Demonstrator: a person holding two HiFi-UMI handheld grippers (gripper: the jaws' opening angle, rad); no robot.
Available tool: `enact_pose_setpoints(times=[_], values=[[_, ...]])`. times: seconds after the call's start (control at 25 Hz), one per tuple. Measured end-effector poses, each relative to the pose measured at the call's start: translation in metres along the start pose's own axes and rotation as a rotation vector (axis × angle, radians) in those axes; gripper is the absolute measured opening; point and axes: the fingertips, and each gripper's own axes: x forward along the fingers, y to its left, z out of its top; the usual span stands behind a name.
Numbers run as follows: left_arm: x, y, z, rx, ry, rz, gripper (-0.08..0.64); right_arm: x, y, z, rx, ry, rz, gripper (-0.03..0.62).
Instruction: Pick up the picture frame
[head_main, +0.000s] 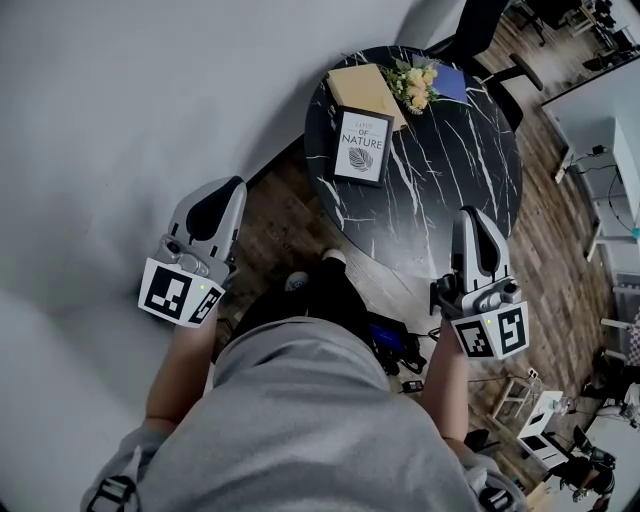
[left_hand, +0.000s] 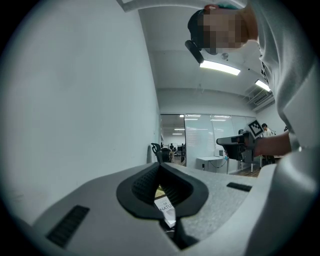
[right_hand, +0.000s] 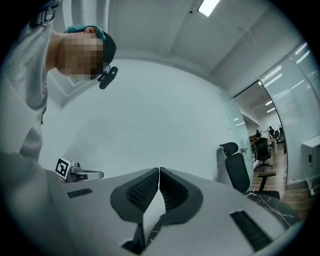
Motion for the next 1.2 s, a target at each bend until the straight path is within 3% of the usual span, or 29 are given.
enact_pose_setpoints(times=[0.36,1.2], values=[[0.013,0.006,-0.002,-0.009,0.005,0.049,0.006,0.030,-0.014,0.000,0.014,-0.006,0.070,0.028],[0.133,0.025,-0.008,-0.008,0.014,0.071,0.006,0.112,-0.113,-0.013,0.062,0.015,0.122,0.028]])
